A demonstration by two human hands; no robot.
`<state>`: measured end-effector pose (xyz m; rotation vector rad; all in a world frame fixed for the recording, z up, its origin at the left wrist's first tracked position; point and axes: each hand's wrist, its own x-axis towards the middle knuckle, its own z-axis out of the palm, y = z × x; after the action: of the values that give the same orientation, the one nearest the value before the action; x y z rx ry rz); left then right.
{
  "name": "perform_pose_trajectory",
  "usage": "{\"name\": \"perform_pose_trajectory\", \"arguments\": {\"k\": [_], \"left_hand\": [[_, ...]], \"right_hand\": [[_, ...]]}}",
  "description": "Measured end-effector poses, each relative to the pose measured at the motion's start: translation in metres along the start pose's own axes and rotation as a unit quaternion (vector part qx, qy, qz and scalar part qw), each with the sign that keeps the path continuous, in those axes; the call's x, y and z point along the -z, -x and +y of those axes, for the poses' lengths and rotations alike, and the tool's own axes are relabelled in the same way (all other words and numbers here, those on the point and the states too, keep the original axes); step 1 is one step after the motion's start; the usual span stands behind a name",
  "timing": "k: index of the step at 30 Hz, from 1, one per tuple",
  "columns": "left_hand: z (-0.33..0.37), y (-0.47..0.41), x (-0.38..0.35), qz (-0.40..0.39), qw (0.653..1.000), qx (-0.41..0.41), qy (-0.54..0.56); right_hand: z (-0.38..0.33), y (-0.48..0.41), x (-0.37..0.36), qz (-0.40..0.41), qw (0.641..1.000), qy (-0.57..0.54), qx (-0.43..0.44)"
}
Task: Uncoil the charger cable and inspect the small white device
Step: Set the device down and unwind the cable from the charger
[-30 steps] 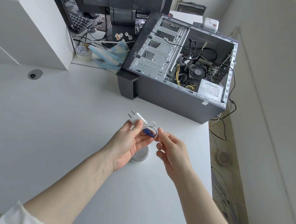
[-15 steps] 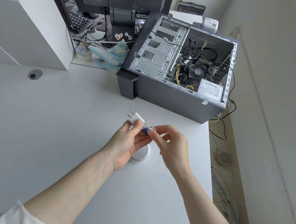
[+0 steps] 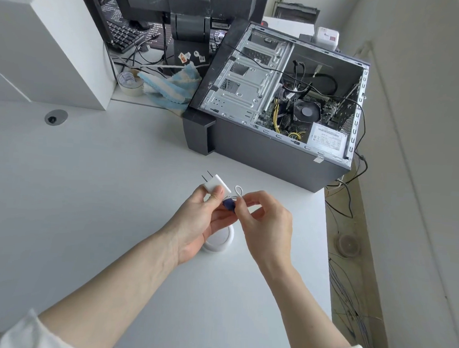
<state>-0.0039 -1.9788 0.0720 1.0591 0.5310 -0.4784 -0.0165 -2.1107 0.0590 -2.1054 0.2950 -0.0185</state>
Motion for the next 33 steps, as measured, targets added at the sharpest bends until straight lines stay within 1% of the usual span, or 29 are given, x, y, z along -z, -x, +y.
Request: {"name": "perform_pose_trajectory", "arguments": {"k": [4,6,9,12,15,20,24,28,33], "left_hand": [[0.000,0.000,0.000,0.000,1.000,-0.002,-0.008],[0.000,0.000,0.000,0.003,1.000,0.000,-0.011],[0.000,0.000,0.002,0.009,1.000,0.003,-0.004],[0.002,-0.001,0.003,0.014,1.000,0.004,0.012],[0.004,-0.001,0.003,0.015,1.000,0.001,0.020],[0.006,-0.001,0.003,0.017,1.000,-0.002,0.026],[0.006,-0.002,0.003,0.025,0.999,-0.004,0.032],[0.007,-0.002,0.005,0.026,0.999,-0.007,0.030],[0.007,-0.001,0.004,0.013,0.999,-0.010,0.033]], "right_hand": [[-0.003,-0.002,0.000,0.019,0.999,0.017,0.026],[-0.004,-0.005,0.002,0.020,0.999,-0.010,0.026],[-0.004,-0.009,0.007,0.003,0.996,-0.083,-0.018],[0.001,-0.013,0.010,0.009,0.993,-0.114,-0.030],[0.010,-0.017,0.010,0.012,0.996,-0.091,-0.023],[0.024,-0.020,0.010,-0.005,0.999,-0.042,-0.008],[0.032,-0.018,0.014,-0.032,0.999,-0.005,0.000],[0.037,-0.018,0.021,-0.084,0.996,-0.006,-0.006],[0.041,-0.017,0.024,-0.156,0.985,-0.031,-0.062]]}}
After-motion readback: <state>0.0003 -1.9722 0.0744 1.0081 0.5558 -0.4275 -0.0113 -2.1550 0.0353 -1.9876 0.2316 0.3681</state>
